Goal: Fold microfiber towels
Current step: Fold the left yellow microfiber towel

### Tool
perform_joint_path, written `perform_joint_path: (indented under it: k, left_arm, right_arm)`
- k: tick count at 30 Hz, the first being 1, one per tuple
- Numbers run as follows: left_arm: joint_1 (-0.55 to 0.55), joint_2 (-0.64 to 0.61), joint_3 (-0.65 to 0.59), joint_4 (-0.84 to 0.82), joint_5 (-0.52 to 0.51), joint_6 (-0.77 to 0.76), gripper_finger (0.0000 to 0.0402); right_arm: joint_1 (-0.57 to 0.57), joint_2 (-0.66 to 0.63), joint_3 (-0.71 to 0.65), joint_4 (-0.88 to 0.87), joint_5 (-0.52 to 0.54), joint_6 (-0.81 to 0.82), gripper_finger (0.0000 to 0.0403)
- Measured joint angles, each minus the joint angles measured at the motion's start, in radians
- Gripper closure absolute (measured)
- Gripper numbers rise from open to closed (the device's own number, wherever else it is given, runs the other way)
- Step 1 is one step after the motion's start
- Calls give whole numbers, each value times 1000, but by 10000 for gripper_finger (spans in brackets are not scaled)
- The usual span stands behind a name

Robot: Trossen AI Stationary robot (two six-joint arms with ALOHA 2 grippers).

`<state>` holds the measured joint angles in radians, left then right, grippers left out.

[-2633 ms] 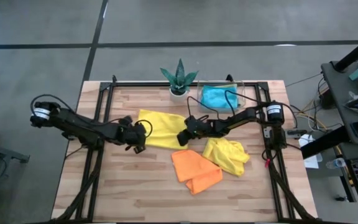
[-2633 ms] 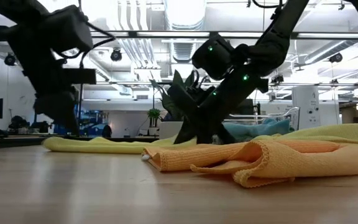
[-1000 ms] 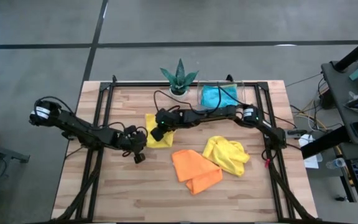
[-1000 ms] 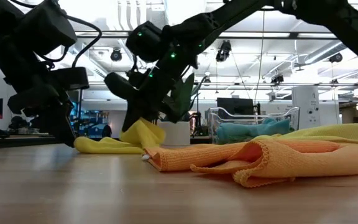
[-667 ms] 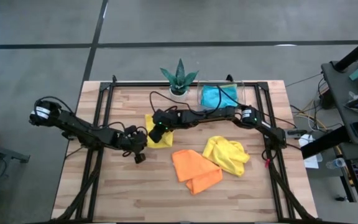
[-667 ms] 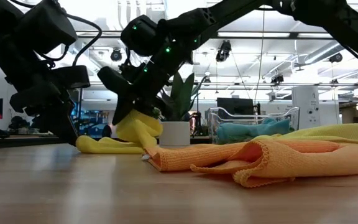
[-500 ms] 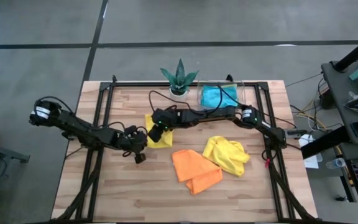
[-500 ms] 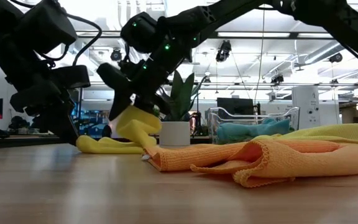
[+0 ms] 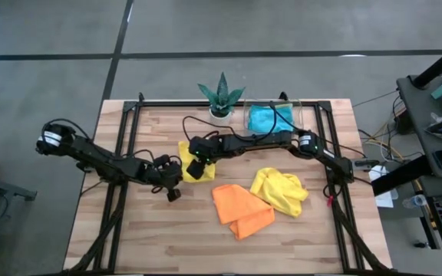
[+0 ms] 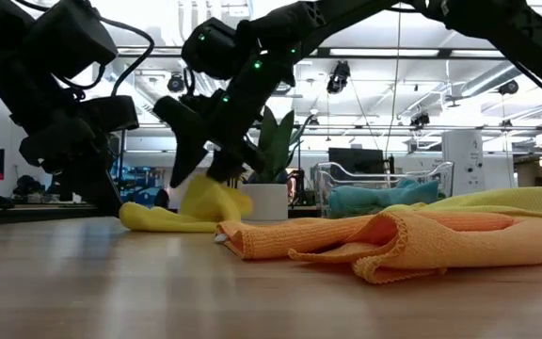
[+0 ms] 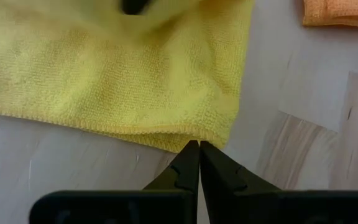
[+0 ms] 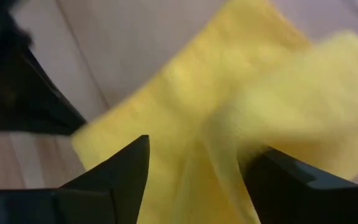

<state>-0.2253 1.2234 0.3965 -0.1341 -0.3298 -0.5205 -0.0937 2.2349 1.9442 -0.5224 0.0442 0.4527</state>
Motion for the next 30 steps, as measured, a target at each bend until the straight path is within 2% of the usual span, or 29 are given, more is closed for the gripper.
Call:
perform_joint_path:
  k: [7, 20, 25, 30]
  left_arm:
    - [0, -27, 0, -2, 0, 0, 402]
    - [0, -50, 0, -5, 0, 3, 402]
    - [-17, -86, 0, -4, 9, 3, 402]
    - [-51, -145, 17, -5, 48, 3, 402]
  right_arm:
    - [0, -2, 18, -73, 0, -31, 171]
    - [61, -27, 106, -85, 24, -285, 172]
    - [94, -96, 98, -187, 121, -369, 172]
    - [117, -184, 2, -256, 140, -400, 172]
